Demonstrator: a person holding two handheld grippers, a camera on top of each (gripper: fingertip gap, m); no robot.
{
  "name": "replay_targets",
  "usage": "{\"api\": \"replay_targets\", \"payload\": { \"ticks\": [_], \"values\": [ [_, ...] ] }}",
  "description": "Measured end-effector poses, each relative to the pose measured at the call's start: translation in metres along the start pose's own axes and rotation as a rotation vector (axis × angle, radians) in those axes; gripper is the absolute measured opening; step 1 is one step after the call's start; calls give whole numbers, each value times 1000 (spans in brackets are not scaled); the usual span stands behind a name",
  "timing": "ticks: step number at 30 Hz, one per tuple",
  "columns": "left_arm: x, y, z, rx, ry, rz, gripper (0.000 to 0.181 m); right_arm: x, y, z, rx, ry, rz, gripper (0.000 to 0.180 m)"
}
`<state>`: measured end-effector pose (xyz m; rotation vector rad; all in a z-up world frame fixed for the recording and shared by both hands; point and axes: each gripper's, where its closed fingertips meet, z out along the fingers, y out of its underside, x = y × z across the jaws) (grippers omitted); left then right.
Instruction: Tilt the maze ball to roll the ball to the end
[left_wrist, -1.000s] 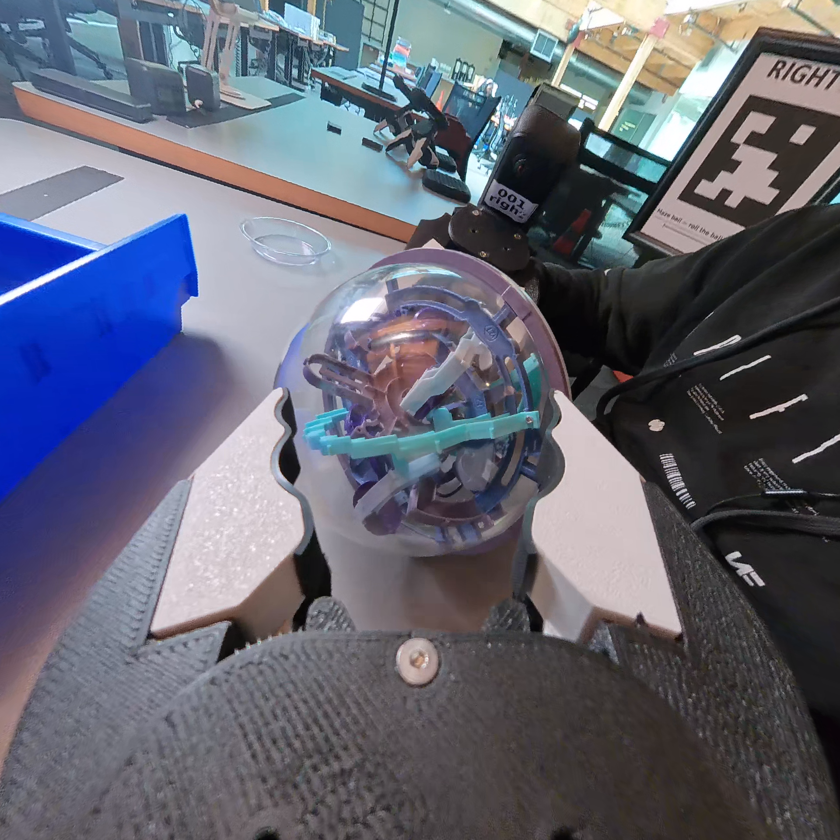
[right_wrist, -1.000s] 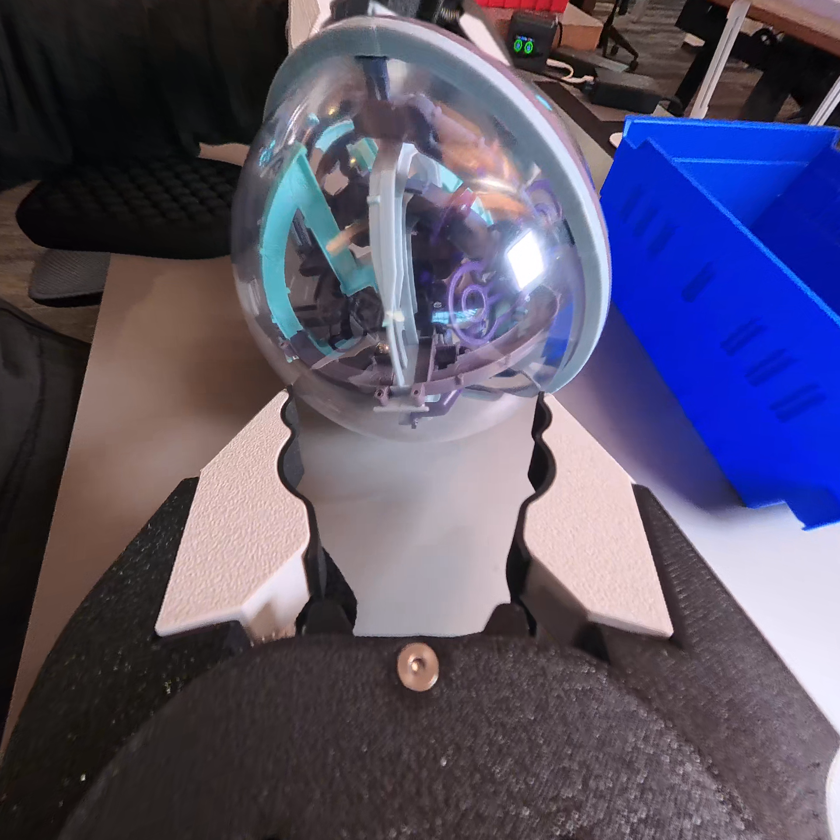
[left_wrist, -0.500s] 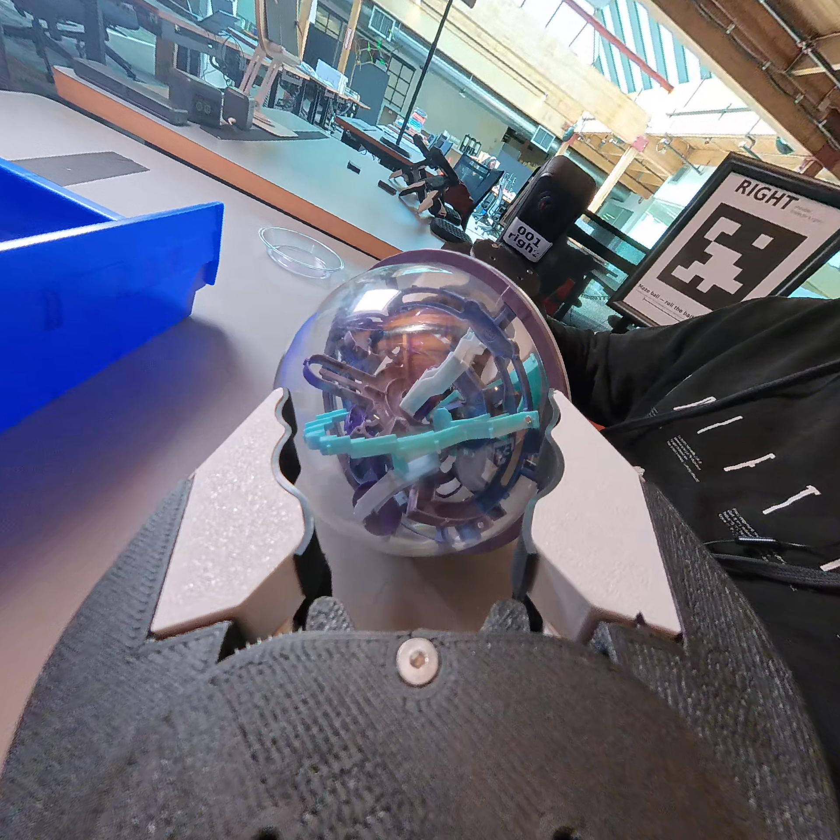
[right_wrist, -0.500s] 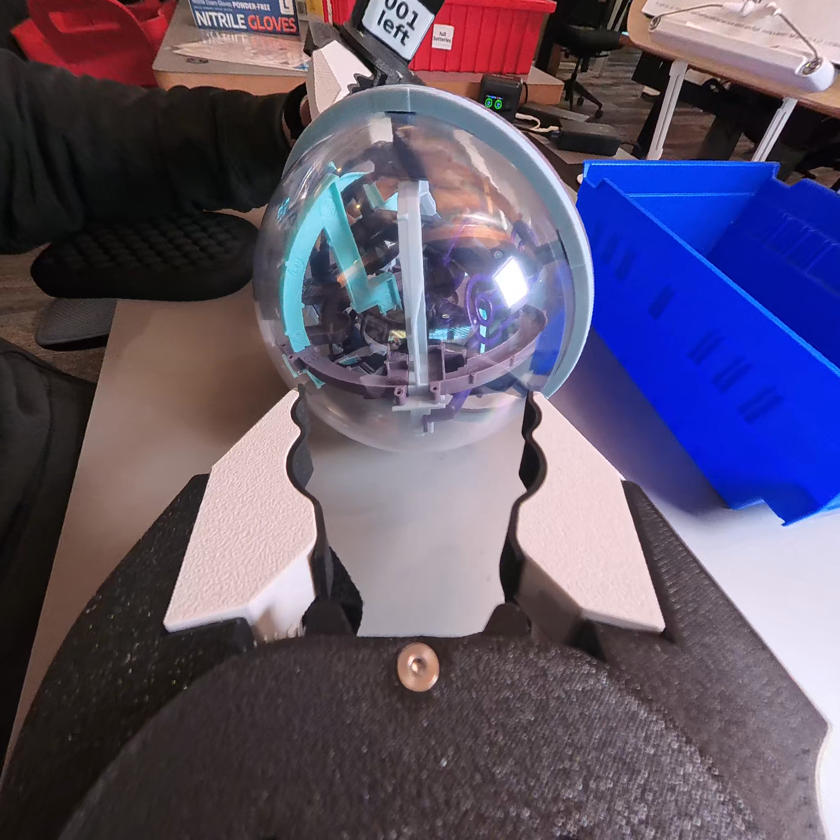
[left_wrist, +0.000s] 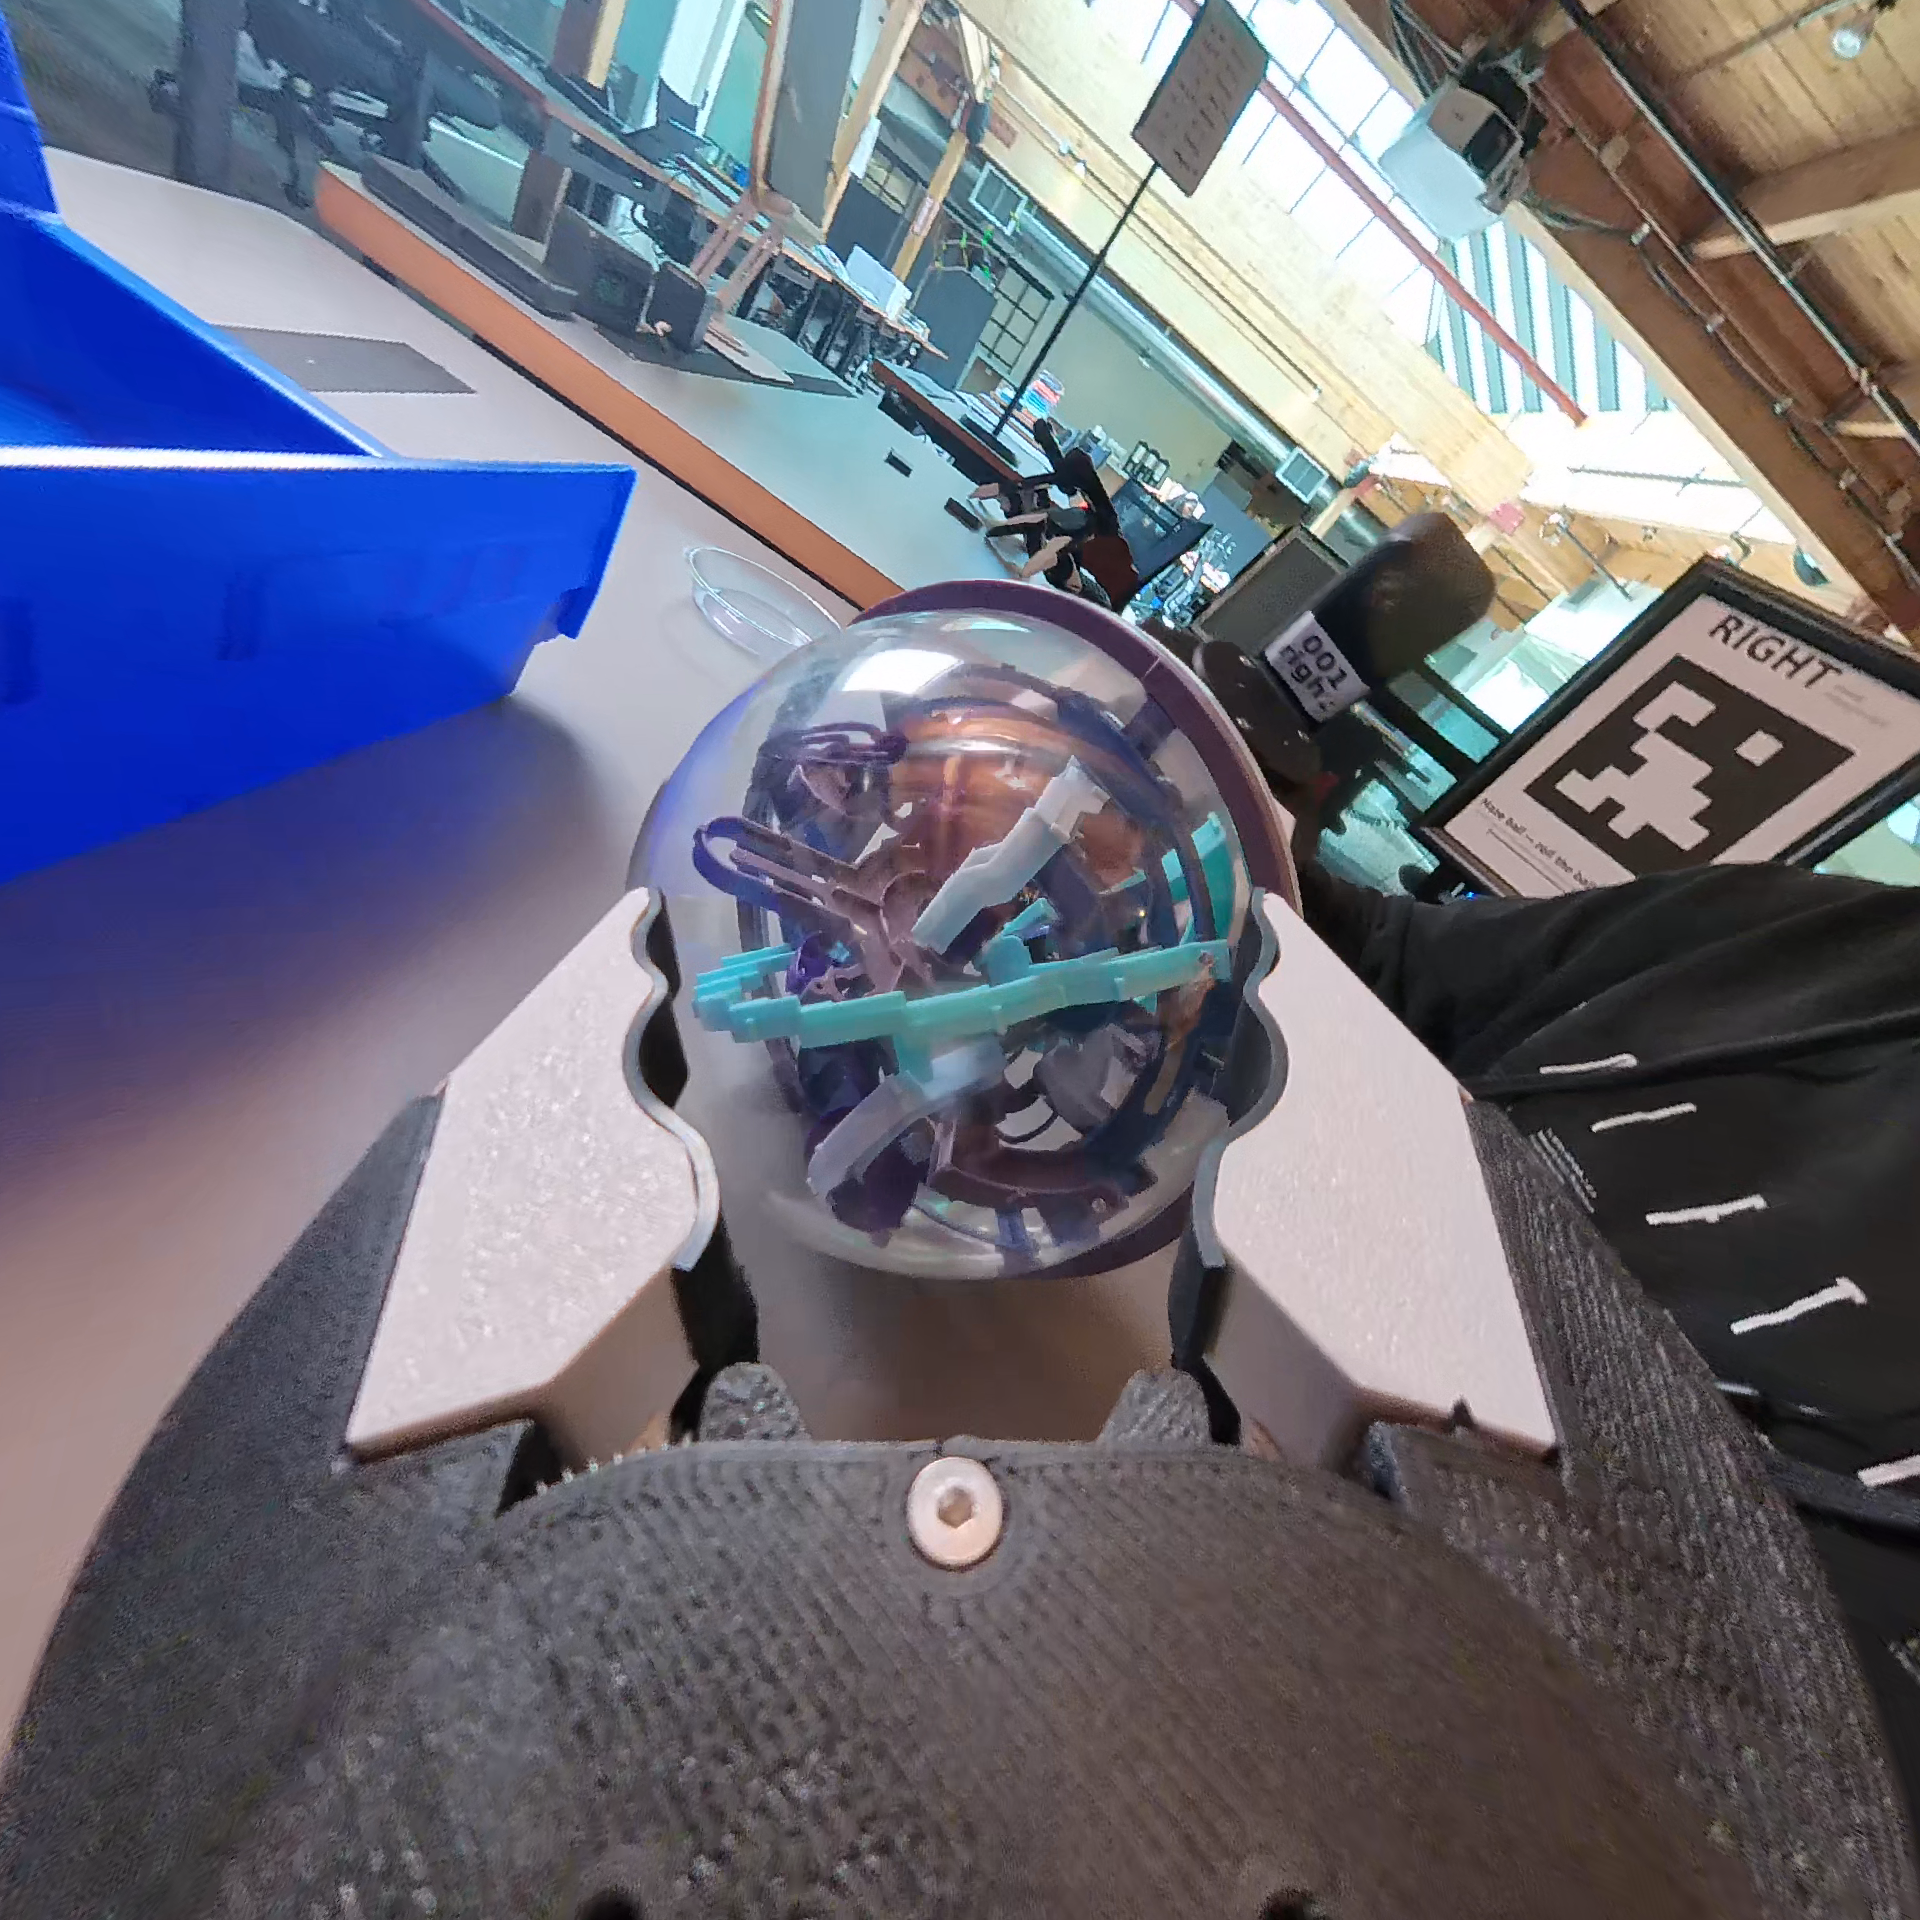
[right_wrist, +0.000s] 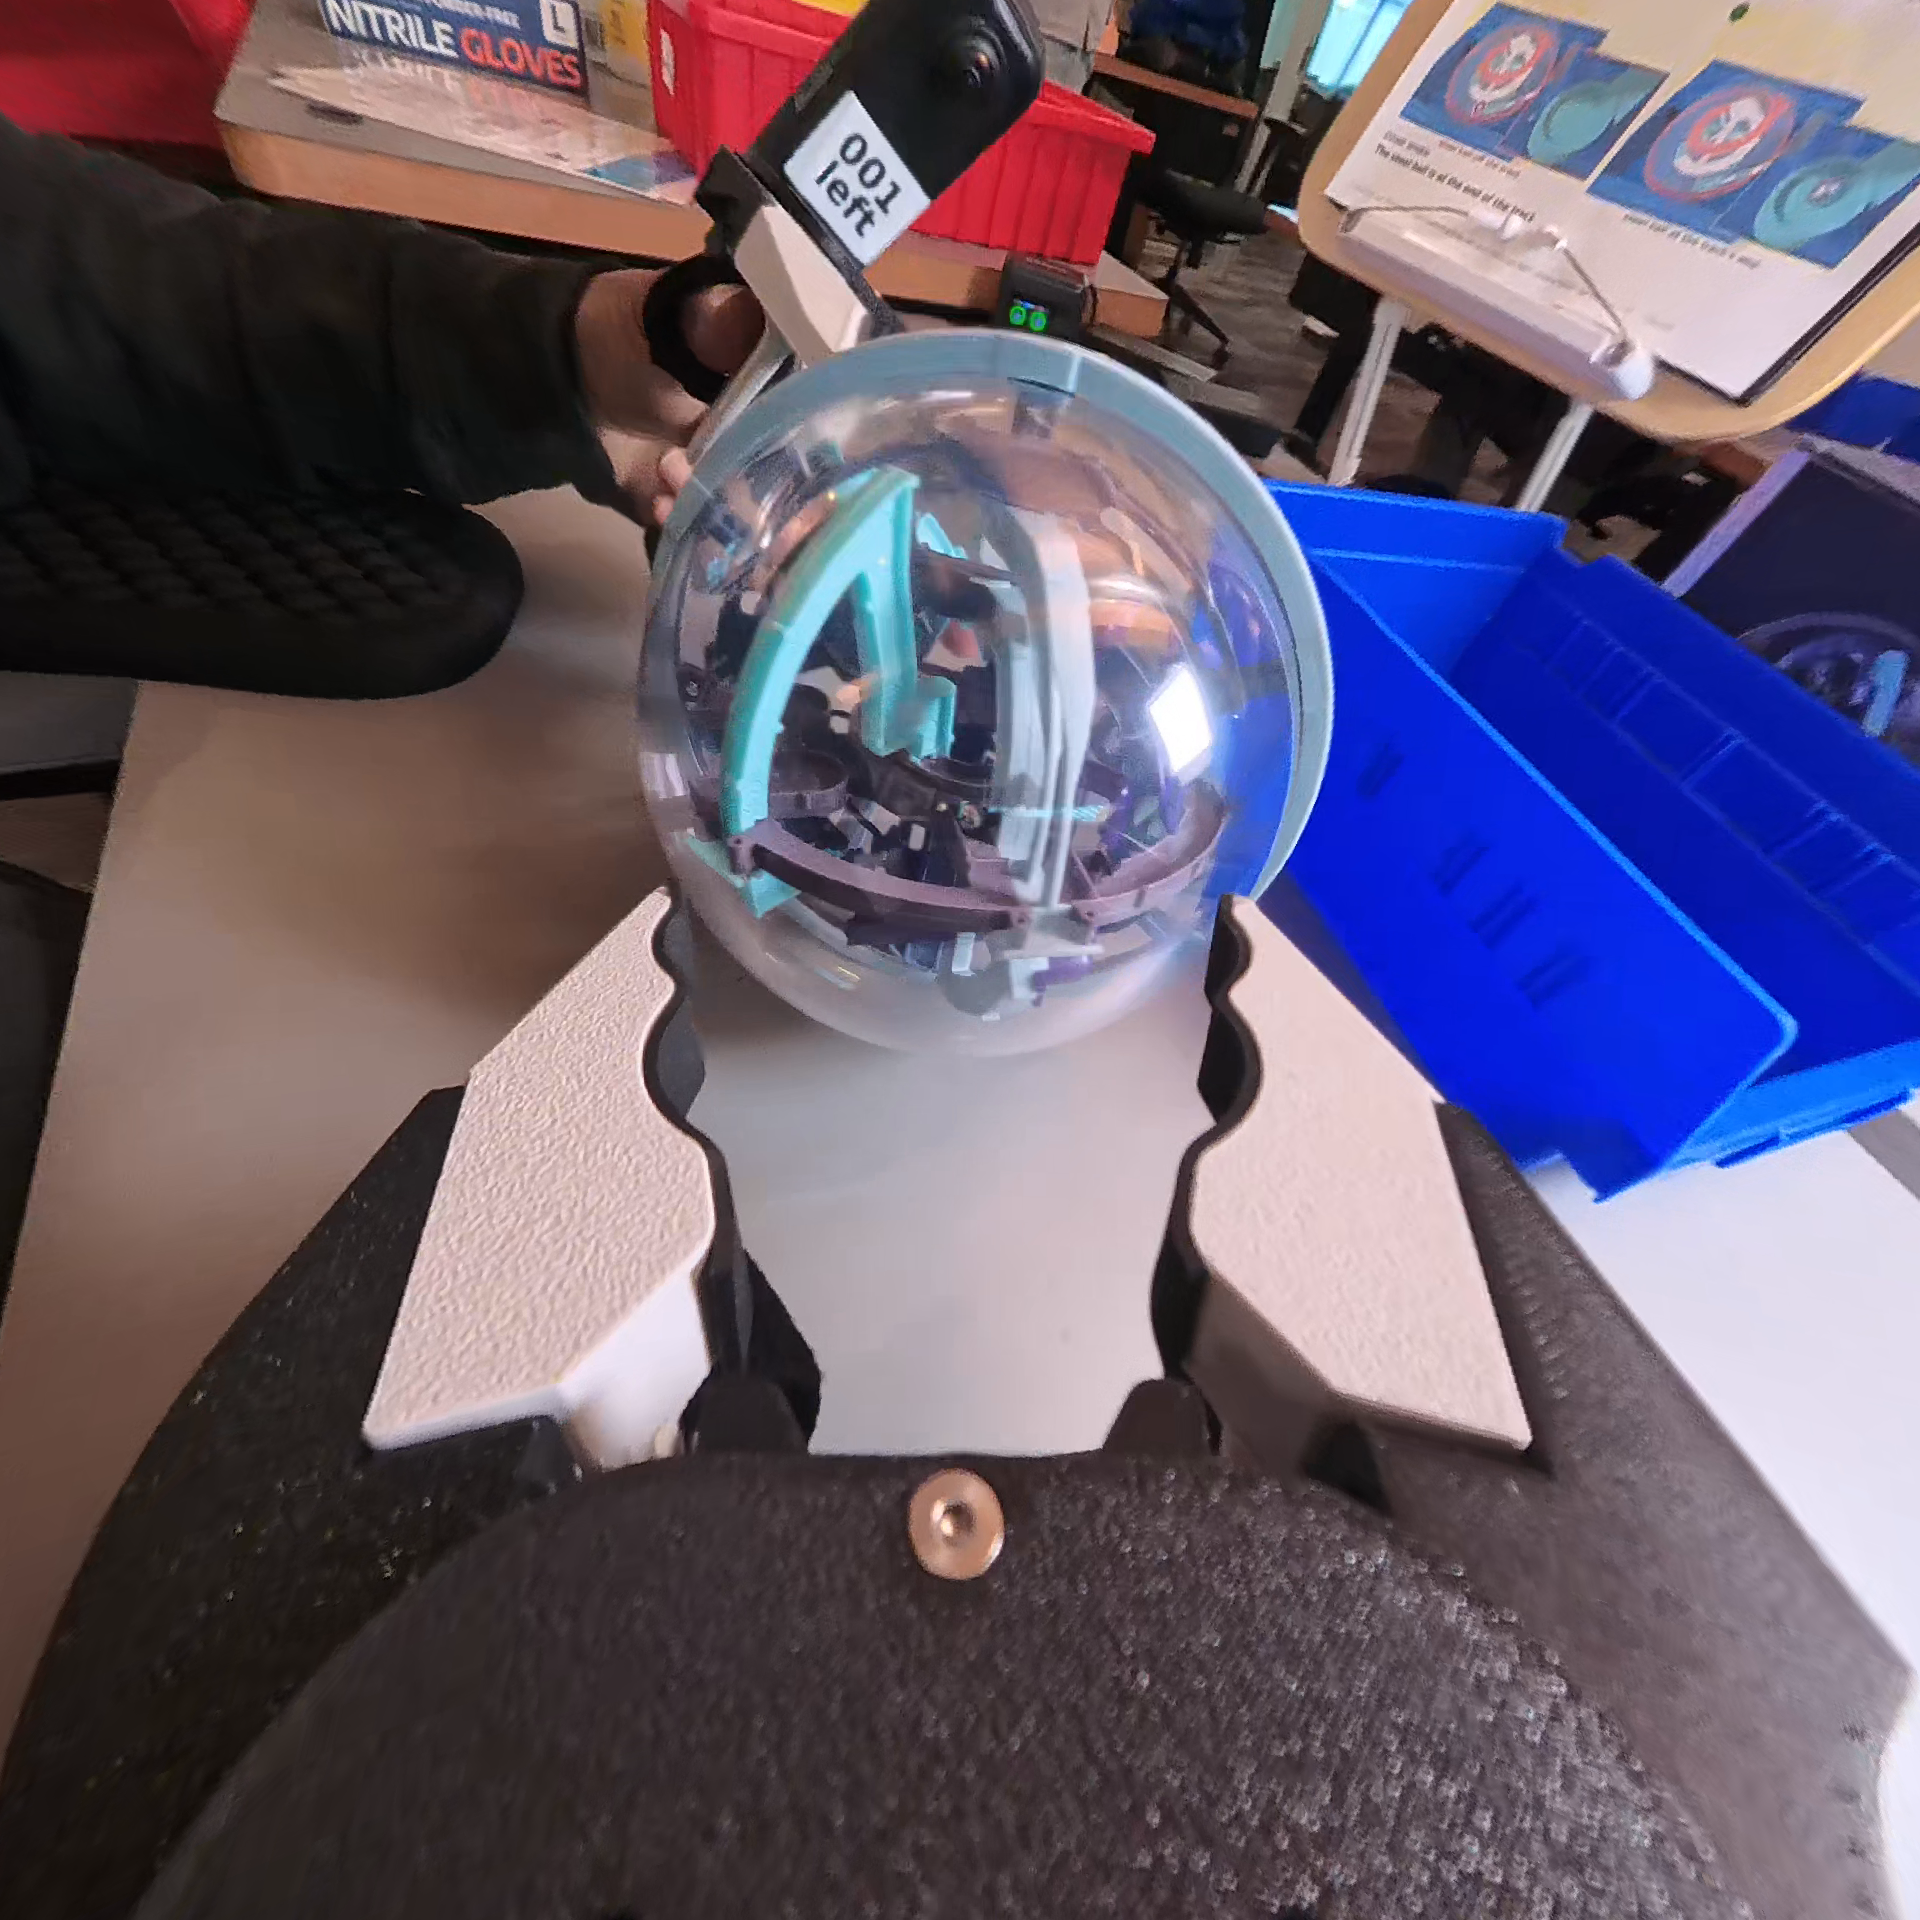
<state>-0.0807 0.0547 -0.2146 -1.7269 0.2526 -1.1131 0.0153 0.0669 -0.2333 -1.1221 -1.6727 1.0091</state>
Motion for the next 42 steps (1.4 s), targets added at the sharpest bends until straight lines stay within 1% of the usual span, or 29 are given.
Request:
{"api": "replay_targets", "payload": {
  "ticks": [5, 8, 11, 15, 17, 19, 20, 23, 24, 25, 26, 27, 32, 38, 42],
  "values": [
    [-4, 0, -1, 41, -39, -60, 107, -7, -7, 8, -31, 119, -56, 105],
    [-2, 1, -1, 53, -62, -52, 107, -12, -8, 14, -49, 180, -73, 108],
    [0, 2, -2, 61, -92, -61, 107, -9, -6, 17, -58, 203, -105, 109],
    [5, 10, -4, 41, -101, -50, 106, -7, -7, 14, -58, 148, -104, 106],
    [8, 13, -8, 9, -92, -5, 101, -7, -7, 13, -61, 118, -122, 105],
    [15, 9, -14, -5, -47, 70, 98, -6, -7, 12, -57, 93, -132, 99],
    [17, 4, -17, -6, -24, 113, 102, -6, -8, 12, -53, 79, -136, 96],
    [14, -9, -21, -48, -8, 251, 113, -7, -8, 15, -64, 41, -150, 95],
    [15, -9, -18, -86, 12, 308, 115, -7, -7, 16, -70, 29, -158, 95],
    [12, -2, -14, -162, 16, 363, 116, -7, -7, 18, -70, 19, -162, 94],
    [4, 5, -10, -241, -8, 400, 126, -8, -7, 20, -68, 10, -160, 93],
    [4, 7, -7, -280, -5, 408, 130, -8, -6, 22, -68, 2, -153, 93],
    [14, 10, 11, -343, -49, 482, 129, -8, 3, 29, -66, -14, -120, 95],
    [14, 8, 24, -380, -164, 462, 129, -2, 9, 27, -52, -34, -40, 99],
    [10, 7, 30, -397, -192, 350, 129, 0, 12, 25, -35, -62, 19, 104]
  ]
}}
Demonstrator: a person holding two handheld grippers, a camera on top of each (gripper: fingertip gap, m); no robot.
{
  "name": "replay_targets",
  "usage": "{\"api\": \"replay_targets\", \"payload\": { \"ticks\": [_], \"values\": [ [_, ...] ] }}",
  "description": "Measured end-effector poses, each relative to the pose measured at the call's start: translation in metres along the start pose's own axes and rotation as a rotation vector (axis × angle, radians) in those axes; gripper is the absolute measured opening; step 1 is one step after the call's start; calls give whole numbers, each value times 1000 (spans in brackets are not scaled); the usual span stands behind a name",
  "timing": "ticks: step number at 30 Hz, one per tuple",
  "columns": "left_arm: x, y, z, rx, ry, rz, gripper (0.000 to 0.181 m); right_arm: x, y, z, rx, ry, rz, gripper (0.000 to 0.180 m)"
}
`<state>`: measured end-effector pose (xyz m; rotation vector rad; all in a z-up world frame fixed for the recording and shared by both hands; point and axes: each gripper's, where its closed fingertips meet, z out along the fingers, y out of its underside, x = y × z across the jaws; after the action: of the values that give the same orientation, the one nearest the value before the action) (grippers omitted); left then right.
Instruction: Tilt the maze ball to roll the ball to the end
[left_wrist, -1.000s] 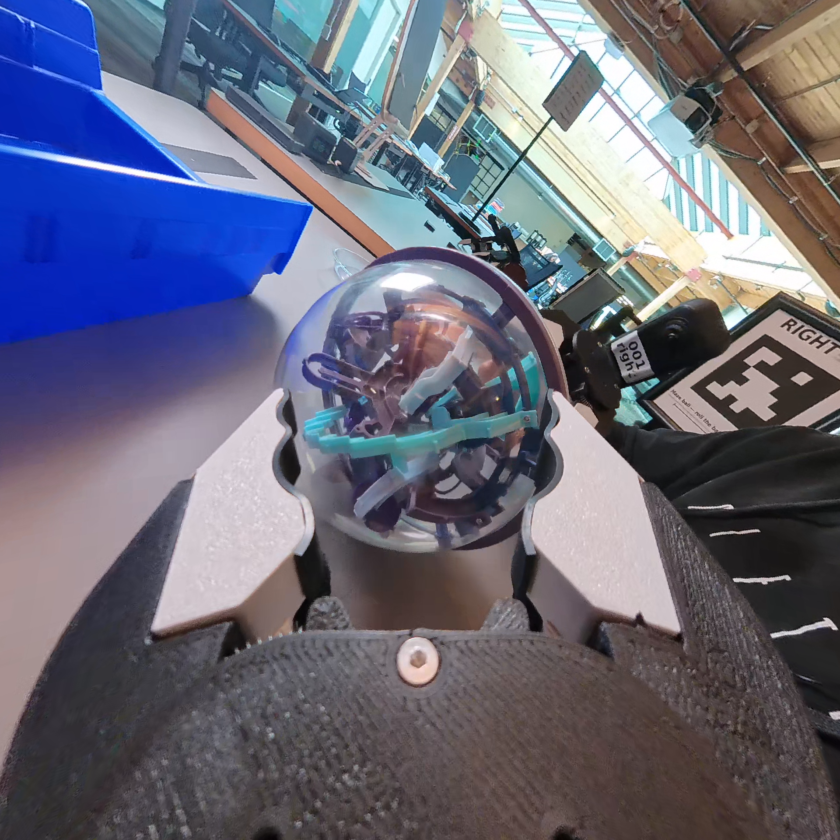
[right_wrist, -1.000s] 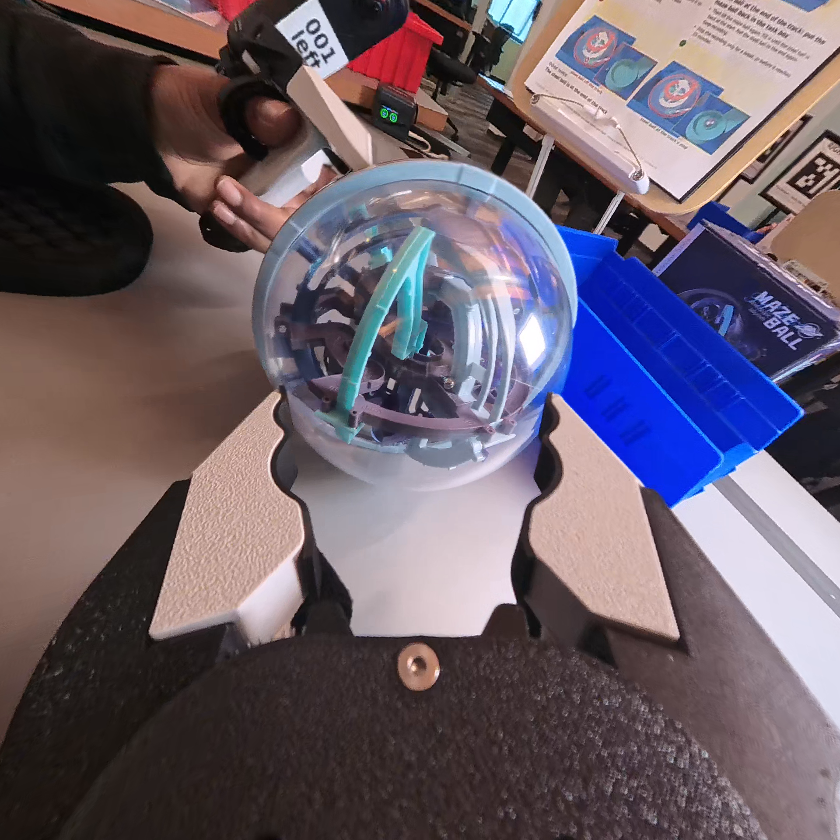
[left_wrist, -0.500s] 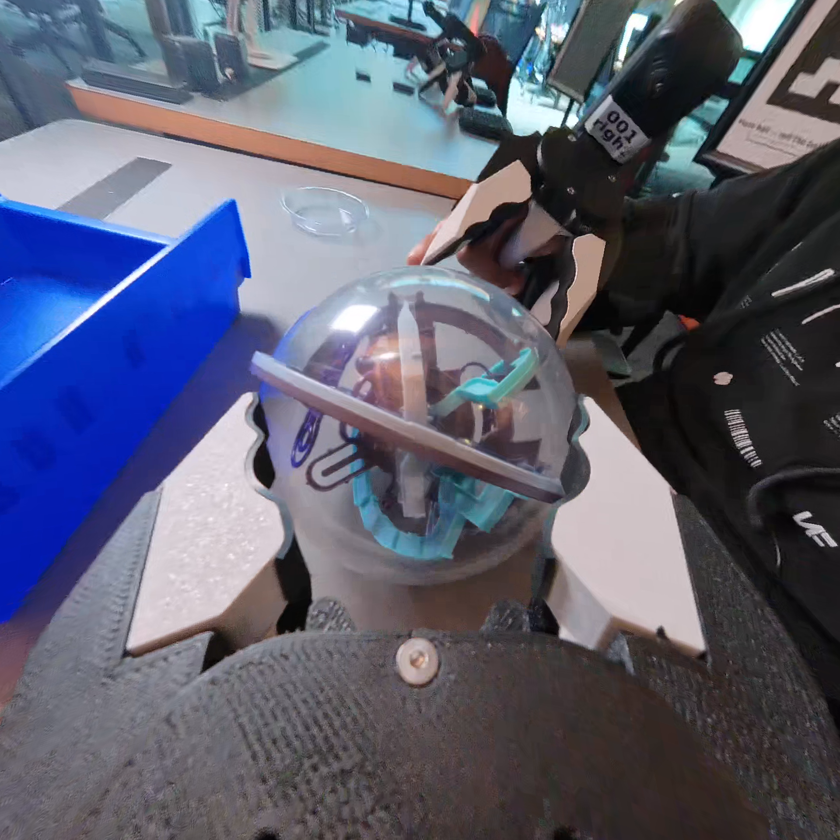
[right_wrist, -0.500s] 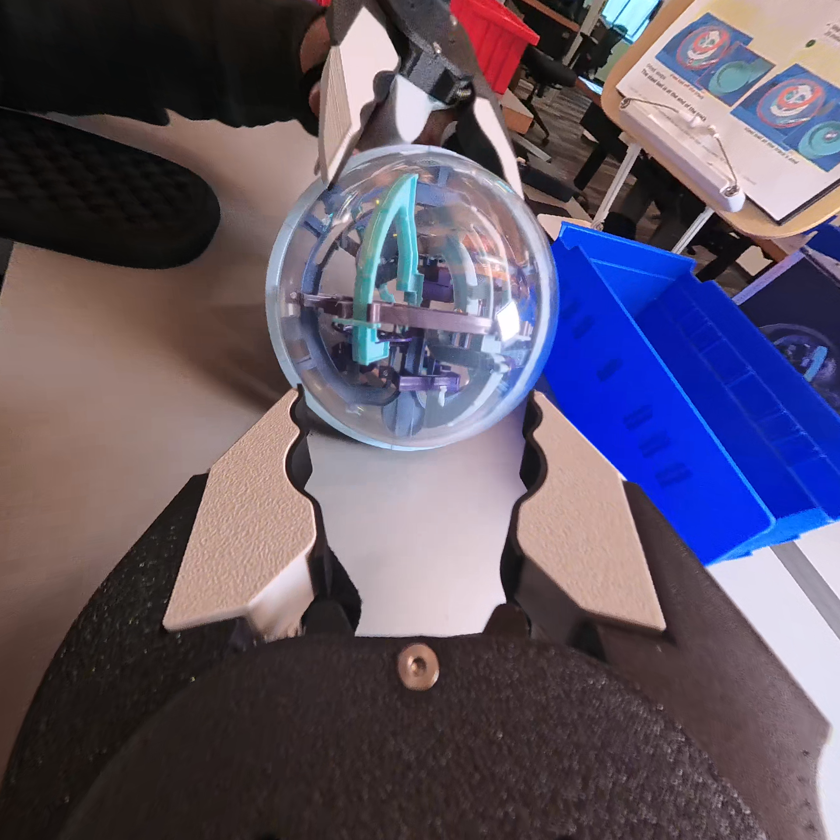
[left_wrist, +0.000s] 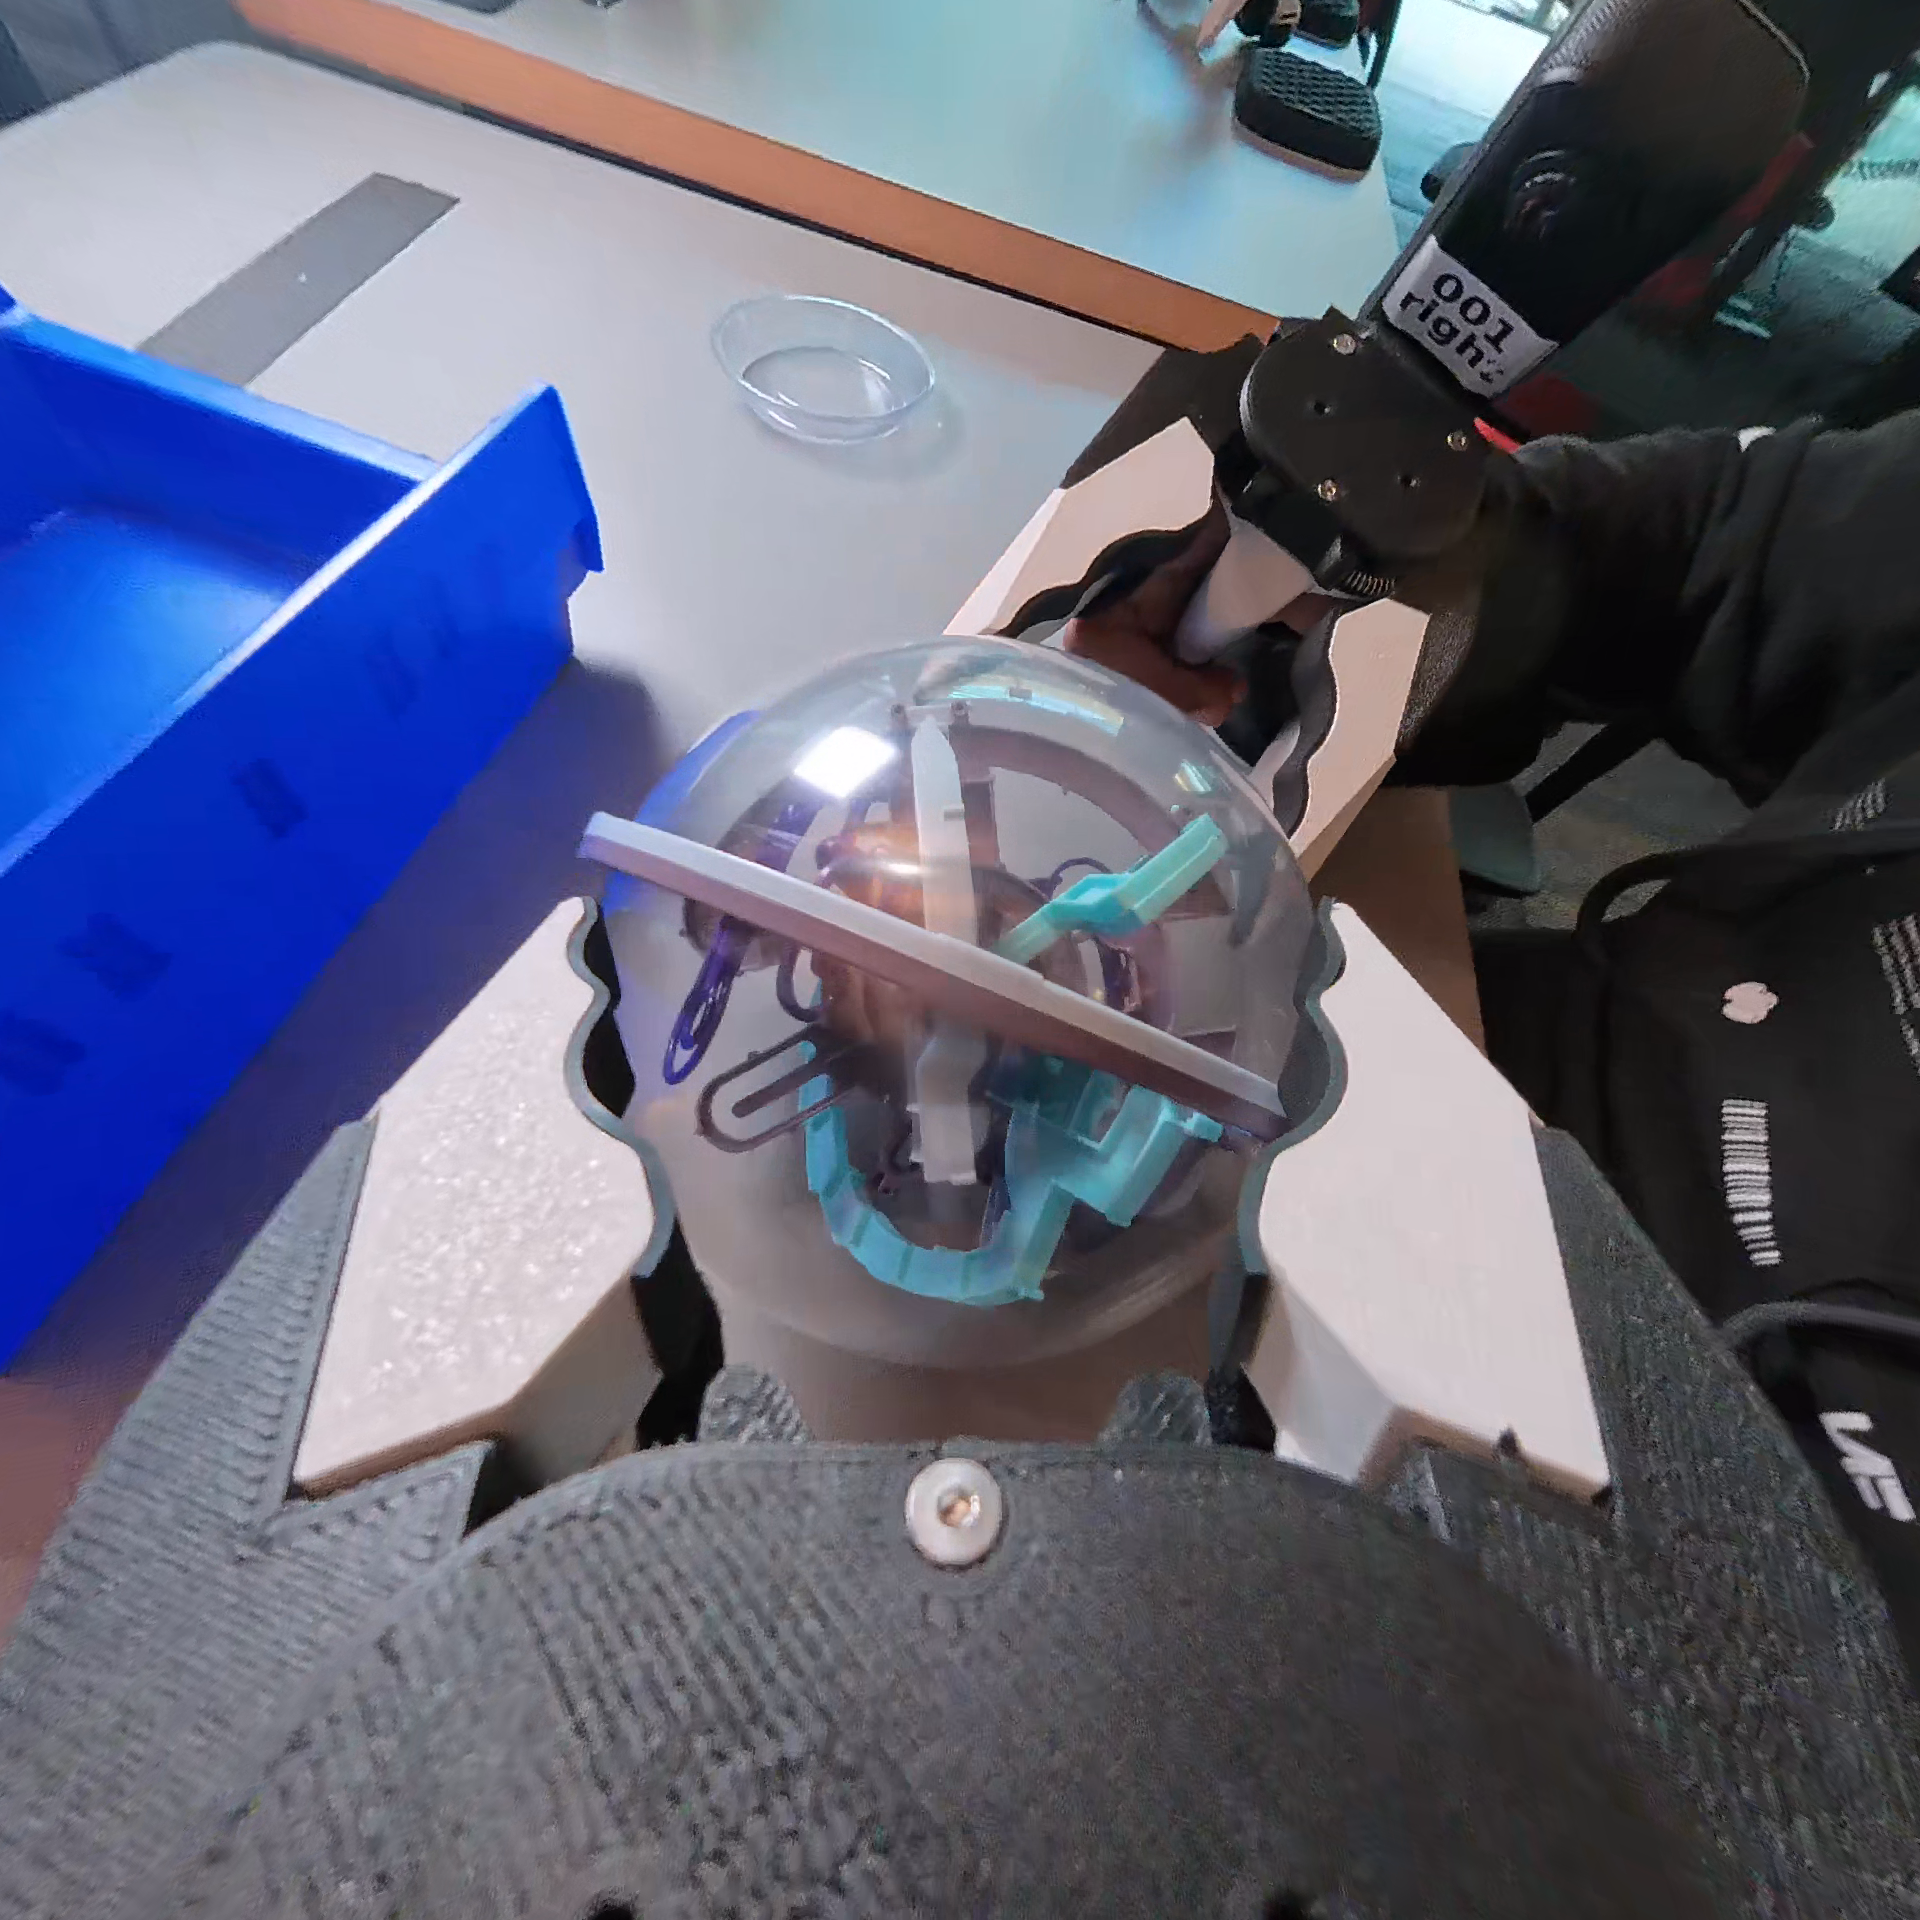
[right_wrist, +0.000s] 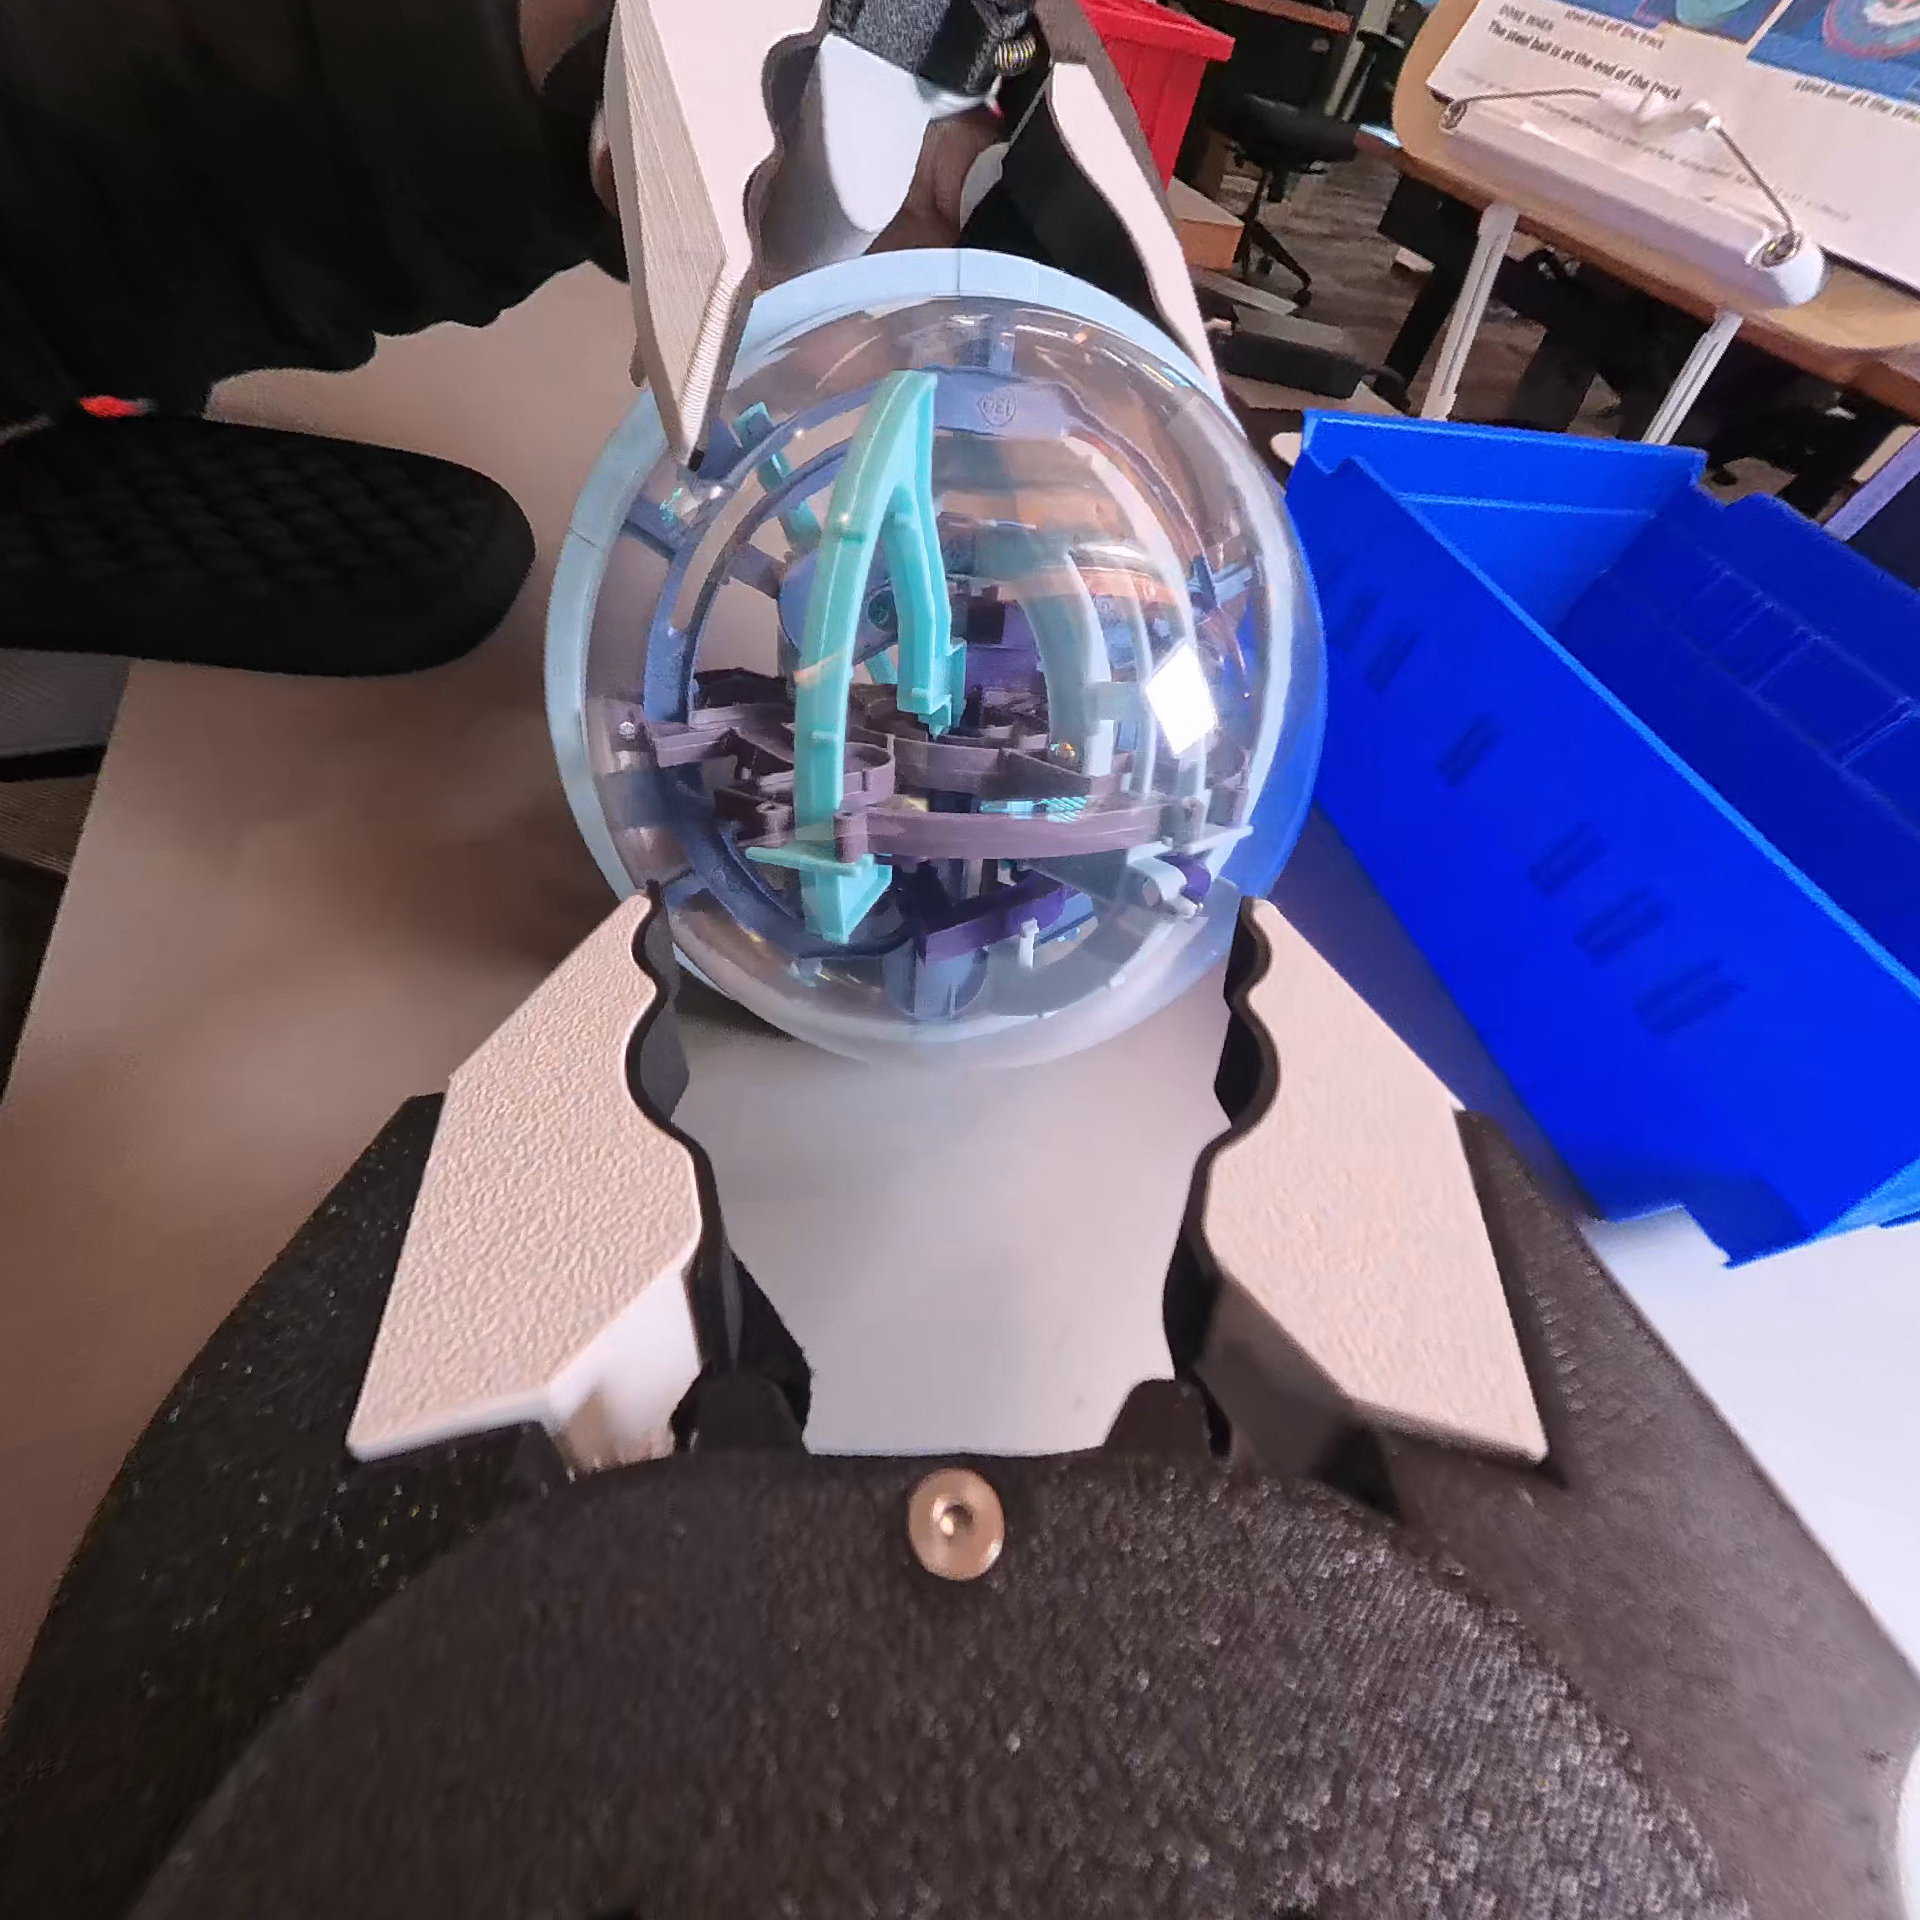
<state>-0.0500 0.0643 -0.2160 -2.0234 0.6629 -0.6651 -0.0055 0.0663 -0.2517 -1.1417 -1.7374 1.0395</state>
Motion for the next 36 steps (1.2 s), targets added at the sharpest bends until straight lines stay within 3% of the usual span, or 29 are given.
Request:
{"api": "replay_targets", "payload": {
  "ticks": [6, 11, 13, 18, 20, 27, 29, 36],
  "values": [
    [-2, -1, 6, -47, -25, -102, 129, 1, -6, -7, 18, 7, 10, 102],
    [-10, -1, 4, -34, -70, -208, 129, -12, -24, -15, -3, 114, -77, 103],
    [-13, -1, 4, -28, -89, -248, 129, -22, -30, -14, -4, 180, -104, 95],
    [-15, -3, 7, -33, -144, -293, 129, -42, -30, -18, -40, 385, -223, 47],
    [-15, -4, 9, -31, -165, -317, 129, -50, -30, -19, -44, 431, -217, 35],
    [-13, -6, 15, -36, -207, -340, 129, -44, -18, -17, -89, 573, -212, 18],
    [-12, -5, 14, -40, -216, -334, 129, -48, -15, -15, -80, 565, -218, 5],
    [0, -2, 7, -44, -181, -186, 125, -50, -10, -27, -60, 484, -287, 0]
  ]
}}
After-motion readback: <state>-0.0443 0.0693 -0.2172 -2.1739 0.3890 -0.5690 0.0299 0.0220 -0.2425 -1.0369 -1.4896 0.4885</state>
